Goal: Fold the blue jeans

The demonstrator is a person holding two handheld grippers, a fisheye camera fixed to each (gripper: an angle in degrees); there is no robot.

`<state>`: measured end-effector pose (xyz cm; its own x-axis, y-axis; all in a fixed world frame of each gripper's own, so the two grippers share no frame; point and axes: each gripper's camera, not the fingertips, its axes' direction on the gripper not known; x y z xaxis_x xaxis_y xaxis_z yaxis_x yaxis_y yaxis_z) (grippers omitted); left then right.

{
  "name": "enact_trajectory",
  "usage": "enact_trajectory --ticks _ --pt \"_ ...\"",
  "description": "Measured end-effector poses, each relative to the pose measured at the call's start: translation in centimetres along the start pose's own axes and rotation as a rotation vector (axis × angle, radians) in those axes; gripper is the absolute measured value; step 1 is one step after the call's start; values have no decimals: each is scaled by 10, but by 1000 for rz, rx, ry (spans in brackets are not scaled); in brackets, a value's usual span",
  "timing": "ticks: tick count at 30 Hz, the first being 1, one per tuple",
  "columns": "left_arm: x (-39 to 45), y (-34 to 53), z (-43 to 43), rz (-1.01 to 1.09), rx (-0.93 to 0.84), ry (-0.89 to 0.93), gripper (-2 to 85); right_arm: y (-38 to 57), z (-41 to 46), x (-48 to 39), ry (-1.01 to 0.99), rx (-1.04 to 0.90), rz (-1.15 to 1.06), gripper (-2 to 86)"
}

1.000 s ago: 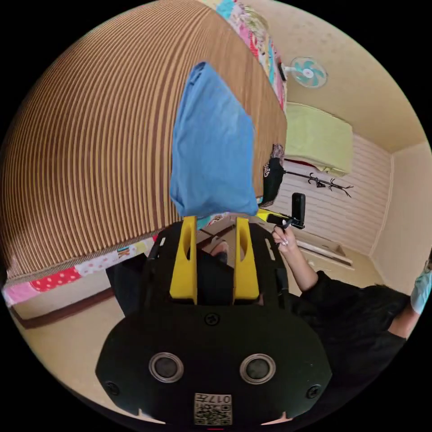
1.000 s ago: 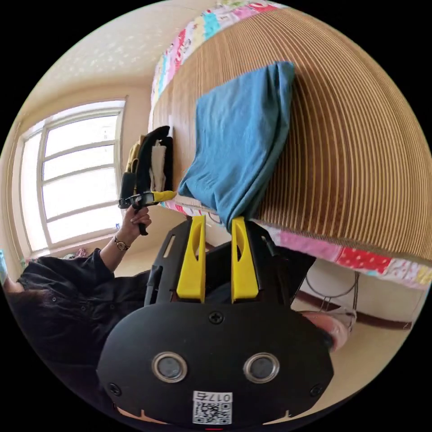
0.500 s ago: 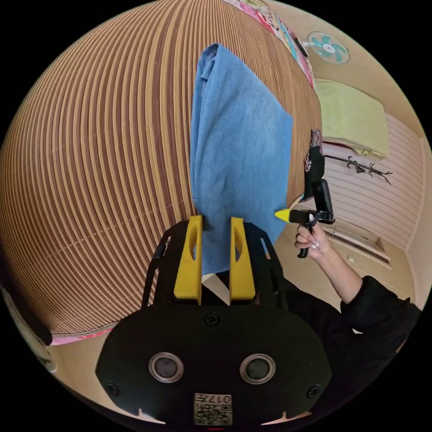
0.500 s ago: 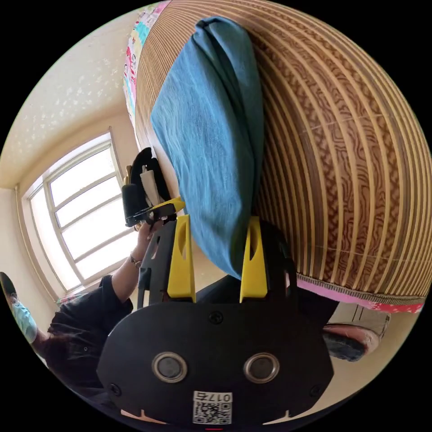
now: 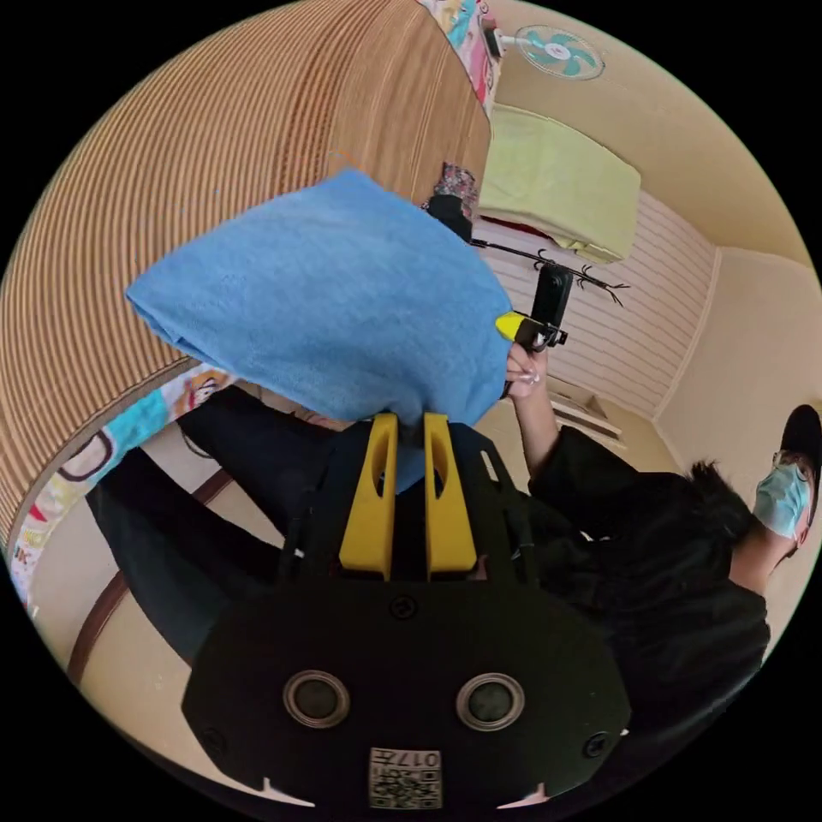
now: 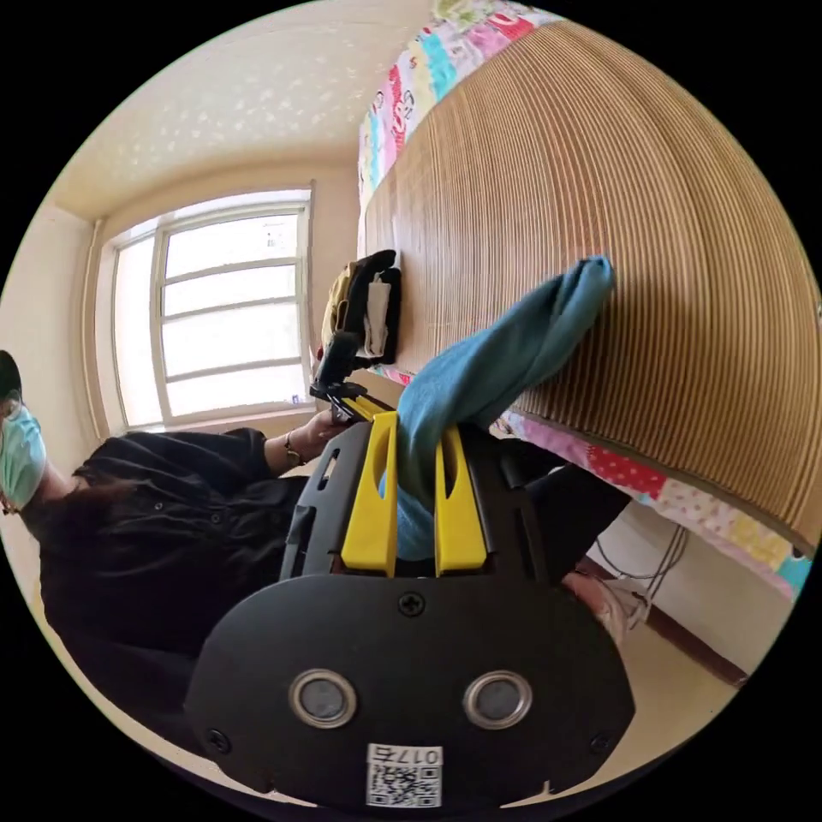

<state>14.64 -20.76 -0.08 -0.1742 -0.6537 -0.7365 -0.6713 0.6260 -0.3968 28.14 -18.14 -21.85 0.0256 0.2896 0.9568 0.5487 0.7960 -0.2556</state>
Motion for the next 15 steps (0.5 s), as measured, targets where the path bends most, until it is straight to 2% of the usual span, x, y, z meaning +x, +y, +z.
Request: enact_trajectory --ticks 6,9,11,15 --pt "60 -92 92 201 62 59 53 66 -157 -42 231 77 -184 56" --pt "67 -141 159 288 11 35 59 114 -222 -30 327 118 -148 58" --pt "57 -166 204 283 -97 2 65 144 -251 -3 412 124 -29 59" --pt "11 -172 257 244 -278 -127 53 226 -294 91 745 103 551 47"
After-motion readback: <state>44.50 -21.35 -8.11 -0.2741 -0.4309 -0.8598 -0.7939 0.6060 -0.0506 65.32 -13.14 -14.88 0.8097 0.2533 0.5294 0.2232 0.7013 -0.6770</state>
